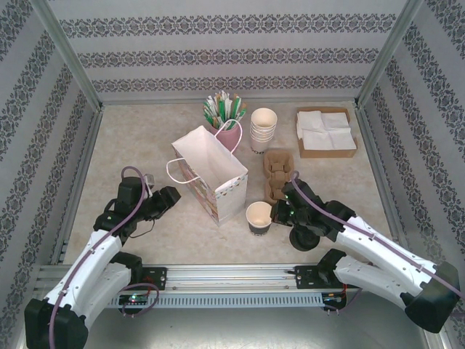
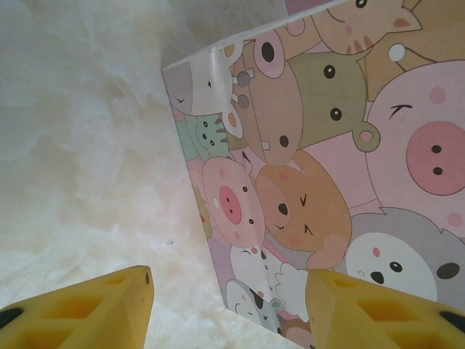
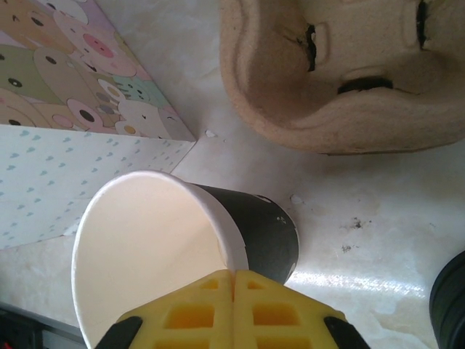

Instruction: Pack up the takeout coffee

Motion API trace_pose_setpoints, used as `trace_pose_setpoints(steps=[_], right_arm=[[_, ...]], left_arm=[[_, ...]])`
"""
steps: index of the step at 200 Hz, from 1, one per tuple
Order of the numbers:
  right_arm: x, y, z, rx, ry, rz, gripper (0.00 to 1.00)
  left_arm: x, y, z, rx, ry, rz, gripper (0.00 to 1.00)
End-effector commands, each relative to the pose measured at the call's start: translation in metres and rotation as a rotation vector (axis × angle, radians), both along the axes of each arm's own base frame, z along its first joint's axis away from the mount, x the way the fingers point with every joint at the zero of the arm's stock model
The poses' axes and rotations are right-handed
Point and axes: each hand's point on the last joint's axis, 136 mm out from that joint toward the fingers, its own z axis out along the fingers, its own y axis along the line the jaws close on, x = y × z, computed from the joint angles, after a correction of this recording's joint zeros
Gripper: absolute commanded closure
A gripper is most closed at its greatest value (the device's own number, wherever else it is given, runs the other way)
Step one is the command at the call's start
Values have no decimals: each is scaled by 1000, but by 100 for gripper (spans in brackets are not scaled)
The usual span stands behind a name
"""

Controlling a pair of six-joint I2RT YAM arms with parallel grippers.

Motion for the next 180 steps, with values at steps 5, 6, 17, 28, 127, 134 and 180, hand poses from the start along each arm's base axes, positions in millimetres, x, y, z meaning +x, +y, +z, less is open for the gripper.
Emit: trace_pose_setpoints(steps=[5, 6, 17, 28, 127, 134, 180], right_arm=[[-3, 1, 1, -11, -32, 37, 86], [-3, 1, 1, -10, -33, 38, 86], [-4, -1, 3, -12, -48, 38, 80], [-4, -4, 5, -14, -57, 33, 75], [-34, -86, 24, -220, 109, -249, 28], [-36, -92, 19, -219, 129, -277, 27], [-44, -104, -15, -110, 266, -398, 19]], left_arm=[[1, -3, 1, -11, -17, -3, 42], [1, -3, 1, -11, -17, -4, 42], [0, -4, 3, -10, -25, -11, 42], [0, -3, 3, -2, -31, -7, 42], [-6, -5, 3, -14, -21, -15, 42], [-6, -5, 2, -10, -21, -15, 41], [-10, -6, -1, -10, -4, -21, 41]])
